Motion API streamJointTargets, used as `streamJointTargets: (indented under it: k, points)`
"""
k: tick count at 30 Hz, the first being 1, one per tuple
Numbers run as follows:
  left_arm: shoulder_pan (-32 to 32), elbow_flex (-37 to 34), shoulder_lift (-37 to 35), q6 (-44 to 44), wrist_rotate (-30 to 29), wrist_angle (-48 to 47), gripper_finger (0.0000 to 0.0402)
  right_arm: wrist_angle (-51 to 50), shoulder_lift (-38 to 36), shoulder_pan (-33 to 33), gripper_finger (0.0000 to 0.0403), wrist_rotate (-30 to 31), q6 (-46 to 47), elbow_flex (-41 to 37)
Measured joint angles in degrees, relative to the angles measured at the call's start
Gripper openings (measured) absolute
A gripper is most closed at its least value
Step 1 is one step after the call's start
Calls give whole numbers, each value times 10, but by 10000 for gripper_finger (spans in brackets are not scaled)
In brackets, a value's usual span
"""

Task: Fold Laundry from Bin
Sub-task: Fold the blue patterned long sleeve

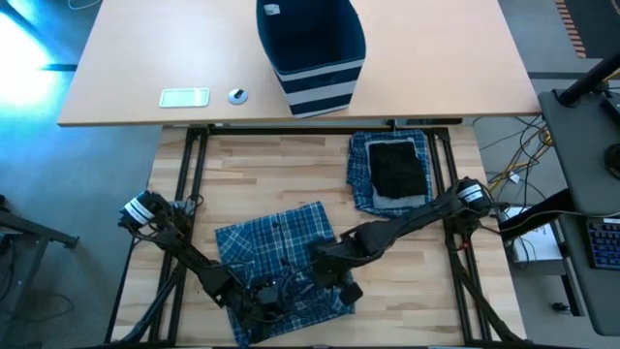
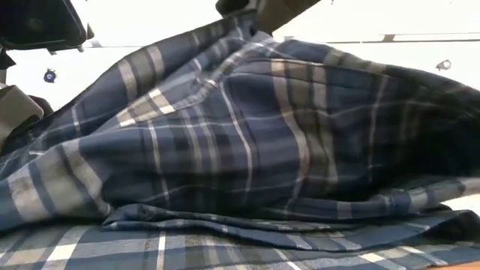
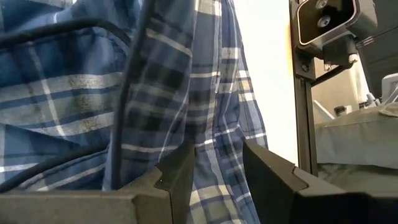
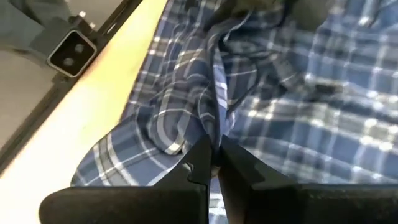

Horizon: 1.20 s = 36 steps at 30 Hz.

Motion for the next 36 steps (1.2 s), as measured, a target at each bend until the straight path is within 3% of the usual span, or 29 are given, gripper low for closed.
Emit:
streamJointTargets:
  k: [4,8,11,16,19,22,30,36]
  points:
    - [0,0,0,-1,1,0,123,0,0,1,26,8,-25,21]
    - [0,0,0,-1,2,-2,123,0,0,7,77,9,18,50]
    - [2,0,0,-1,2,-6,123,2,0,10,128,8,167,74]
    - [2,0,0,-1,2,-7,123,-52,-1,19,195,13,512,80]
    - [2,0,0,3,2,-7,123,-97,0,46,214,33,707,59]
    - [2,0,0,15,2,-7,123,-68,2,74,218,37,802,9]
    - [3,0,0,28,2,-7,123,145,3,62,219,55,882,-111]
    - [3,0,0,28,2,-7,123,156,3,42,219,54,898,-145]
